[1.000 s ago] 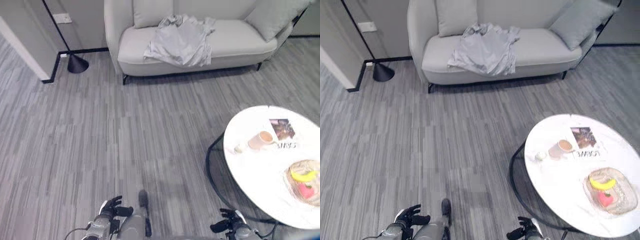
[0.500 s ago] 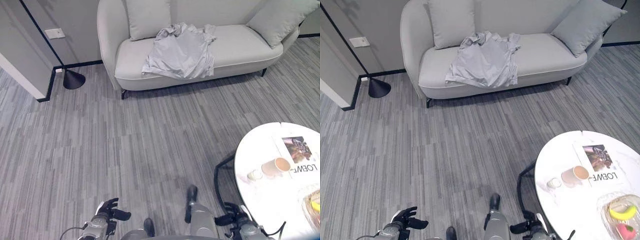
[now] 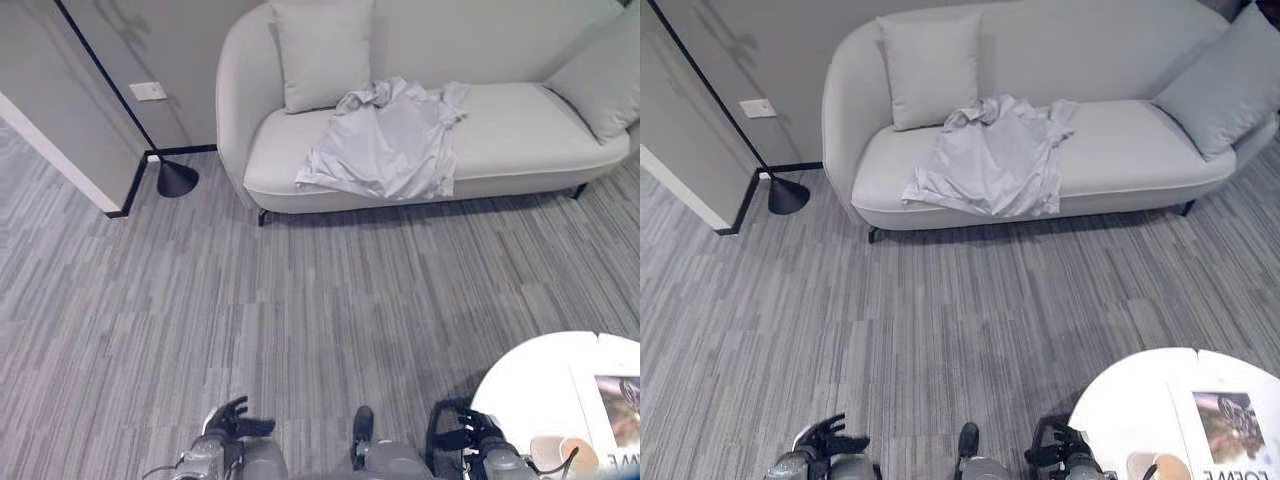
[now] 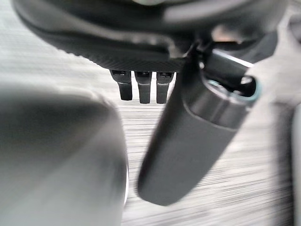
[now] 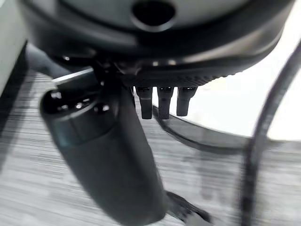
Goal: Hang the clothes on the sofa on the clothes rack.
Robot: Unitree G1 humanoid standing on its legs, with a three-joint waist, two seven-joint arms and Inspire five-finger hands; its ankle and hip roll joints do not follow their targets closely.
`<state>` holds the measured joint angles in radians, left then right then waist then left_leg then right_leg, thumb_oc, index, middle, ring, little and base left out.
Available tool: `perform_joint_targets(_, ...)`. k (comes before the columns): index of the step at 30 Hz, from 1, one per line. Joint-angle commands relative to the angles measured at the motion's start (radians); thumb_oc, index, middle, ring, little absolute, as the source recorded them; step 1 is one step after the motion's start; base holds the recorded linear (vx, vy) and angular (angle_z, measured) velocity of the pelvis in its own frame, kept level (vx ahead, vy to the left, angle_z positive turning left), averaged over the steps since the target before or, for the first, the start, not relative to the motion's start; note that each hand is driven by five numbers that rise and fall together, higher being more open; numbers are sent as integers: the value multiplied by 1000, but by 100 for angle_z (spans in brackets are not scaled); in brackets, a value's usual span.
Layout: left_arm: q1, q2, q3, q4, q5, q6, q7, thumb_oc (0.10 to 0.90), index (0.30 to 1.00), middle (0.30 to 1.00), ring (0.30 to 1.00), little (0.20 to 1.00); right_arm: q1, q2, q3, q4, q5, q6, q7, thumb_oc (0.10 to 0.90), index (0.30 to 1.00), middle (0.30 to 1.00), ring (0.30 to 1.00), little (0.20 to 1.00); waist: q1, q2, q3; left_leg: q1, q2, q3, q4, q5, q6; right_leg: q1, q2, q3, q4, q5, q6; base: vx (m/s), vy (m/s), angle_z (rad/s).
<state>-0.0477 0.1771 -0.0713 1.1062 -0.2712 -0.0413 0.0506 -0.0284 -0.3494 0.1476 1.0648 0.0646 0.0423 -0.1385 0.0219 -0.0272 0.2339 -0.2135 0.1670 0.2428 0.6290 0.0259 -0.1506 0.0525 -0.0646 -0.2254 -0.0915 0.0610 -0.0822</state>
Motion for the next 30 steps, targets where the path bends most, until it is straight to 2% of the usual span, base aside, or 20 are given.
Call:
perform_joint_targets(1, 67, 27, -45, -1, 6, -1, 11, 800, 900, 900, 900, 900, 60, -55, 12, -33, 28, -10, -12, 800, 900, 900, 900, 900, 24, -11, 2, -25, -36, 20, -279, 16, 86, 75, -3, 44, 4, -84, 121, 607, 112, -14)
perform_joint_targets(2, 74, 28, -41, -6, 12, -2, 7, 800, 900, 900, 900, 900, 62, -59, 19, -30, 22, -16, -12, 800, 900, 900, 900, 900, 40, 2, -1, -26, -54, -1, -496, 70, 71, 102, 6, 30, 4, -107, 134, 402, 89, -19)
perform_joint_targets(4, 77, 31, -39, -11, 17, 0, 11, 800, 900, 900, 900, 900, 65, -58, 24, -18, 7, -12, -18, 800, 900, 900, 900, 900, 61, 4, -11, -49, -51, -47, -705, 115, 59, 147, 6, 27, 4, -134, 143, 583, 96, -17)
perform_joint_targets(6, 79, 31, -38, 4, 22, 9, 15, 800, 900, 900, 900, 900, 65, -53, 25, -3, -8, -6, -19, 800, 900, 900, 900, 900, 54, -2, -24, -70, -23, -13, -716, 101, 34, 202, -2, 36, 4, -158, 155, 599, 106, -5)
perform_joint_targets(8, 93, 30, -24, 15, 22, 14, 8, 800, 900, 900, 900, 900, 72, -45, 31, 1, -22, -2, -4, 800, 900, 900, 900, 900, 73, 21, -54, -33, -9, 3, -716, 169, 38, 242, 6, 74, 4, -176, 159, 606, 159, -27)
perform_joint_targets(9, 98, 33, -18, 25, 25, 15, 9, 800, 900, 900, 900, 900, 77, -37, 31, 3, -28, -2, -3, 800, 900, 900, 900, 900, 78, 10, -78, -13, -21, 11, -716, 192, 40, 262, -19, 76, 6, -161, 168, 591, 181, -44)
perform_joint_targets(11, 96, 40, -15, 40, 36, 18, 3, 800, 900, 900, 900, 900, 85, -16, 16, 26, -19, -9, 12, 800, 900, 900, 900, 900, 81, -16, -102, 37, -73, 32, -716, 166, 76, 218, -99, 73, 199, -70, 209, 493, 187, -74)
perform_joint_targets(12, 96, 40, -15, 40, 36, 18, 3, 800, 900, 900, 900, 900, 84, -16, 16, 27, -19, -9, 12, 800, 900, 900, 900, 900, 82, -15, -103, 35, -71, 33, -716, 167, 76, 215, -98, 75, 200, -70, 209, 459, 226, -66)
perform_joint_targets(13, 86, 48, -18, 38, 38, 16, 0, 800, 900, 900, 900, 900, 88, -5, 17, 27, -27, -8, 23, 800, 900, 900, 900, 900, 69, -21, -95, 105, -117, 38, -716, 115, 119, 116, -157, 79, 453, 67, 218, 274, 149, -31)
perform_joint_targets(14, 86, 49, -18, 38, 38, 16, 0, 800, 900, 900, 900, 900, 88, -5, 17, 27, -27, -8, 23, 800, 900, 900, 900, 900, 69, -22, -95, 105, -118, 39, -716, 114, 119, 114, -158, 80, 455, 66, 219, 528, 317, -22)
perform_joint_targets(15, 66, 65, -35, 35, 55, 18, 0, 800, 900, 900, 900, 900, 77, 1, 8, 11, -12, -8, 18, 800, 900, 900, 900, 900, 43, -21, -75, 169, -143, 57, -716, 48, 157, -13, -209, 74, 698, 171, 213, 548, 281, 27)
perform_joint_targets(16, 46, 71, -49, 23, 62, 15, 6, 800, 900, 900, 900, 900, 77, 9, 2, 0, -1, -8, 10, 800, 900, 900, 900, 900, 19, -11, -60, 236, -150, 68, -716, -19, 160, -110, -289, 14, 743, 121, 219, 701, 276, 56)
perform_joint_targets(18, 28, 75, -61, 8, 65, 8, 11, 800, 900, 900, 900, 900, 77, 9, 0, -12, -3, -9, 10, 800, 900, 900, 900, 900, 2, -6, -48, 284, -151, 71, -716, -54, 150, -131, -321, -74, 612, 93, 223, 527, 15, 39)
perform_joint_targets(20, 22, 76, -75, -4, 79, 6, 10, 800, 900, 900, 900, 900, 75, 6, 4, -15, -8, -8, 10, 800, 900, 900, 900, 900, -17, 4, -41, 306, -146, 68, -716, -71, 141, -147, -304, -101, 515, 78, 223, 342, -134, 18)
perform_joint_targets(21, 12, 77, -90, -19, 107, 6, 12, 800, 900, 900, 900, 900, 69, 0, 6, -20, -10, -2, 5, 800, 900, 900, 900, 900, -45, -3, -34, 335, -151, 69, -716, -90, 123, -182, -243, -82, 238, 91, 224, 396, -249, 12)
perform_joint_targets(22, 7, 77, -91, -16, 113, 1, 15, 800, 900, 900, 900, 900, 63, -1, 9, -16, -8, -1, 3, 800, 900, 900, 900, 900, -58, -7, -26, 355, -154, 62, -716, -107, 113, -204, -208, -44, 116, 111, 242, 394, -246, -8)
perform_joint_targets(23, 6, 77, -91, -16, 113, 1, 15, 800, 900, 900, 900, 900, 63, -1, 9, -16, -8, -1, 3, 800, 900, 900, 900, 900, -57, -6, -24, 357, -152, 63, -716, -108, 113, -200, -206, -44, 111, 113, 242, 441, -197, 1)
perform_joint_targets(24, -4, 77, -87, -19, 129, 1, 16, 800, 900, 900, 900, 900, 61, 0, 7, -8, -11, 7, 1, 800, 900, 900, 900, 900, -74, -8, -20, 393, -153, 53, -716, -136, 94, -272, -179, -5, 4, 135, 279, 281, -116, 11)
perform_joint_targets(26, -4, 76, -82, -16, 134, -2, 17, 800, 900, 900, 900, 900, 57, 3, 12, -1, -16, 9, 2, 800, 900, 900, 900, 900, -79, -10, -21, 409, -155, 55, -716, -148, 89, -317, -184, -6, 4, 153, 296, 434, -205, 9)
perform_joint_targets(30, 1, 53, -93, -24, 131, -7, 4, 800, 900, 900, 900, 900, 76, -10, 24, 25, -34, 4, 11, 800, 900, 900, 900, 900, -91, 0, -34, 490, -128, 8, -716, -179, 67, -259, -147, -20, 4, 181, 275, 543, -370, 42)
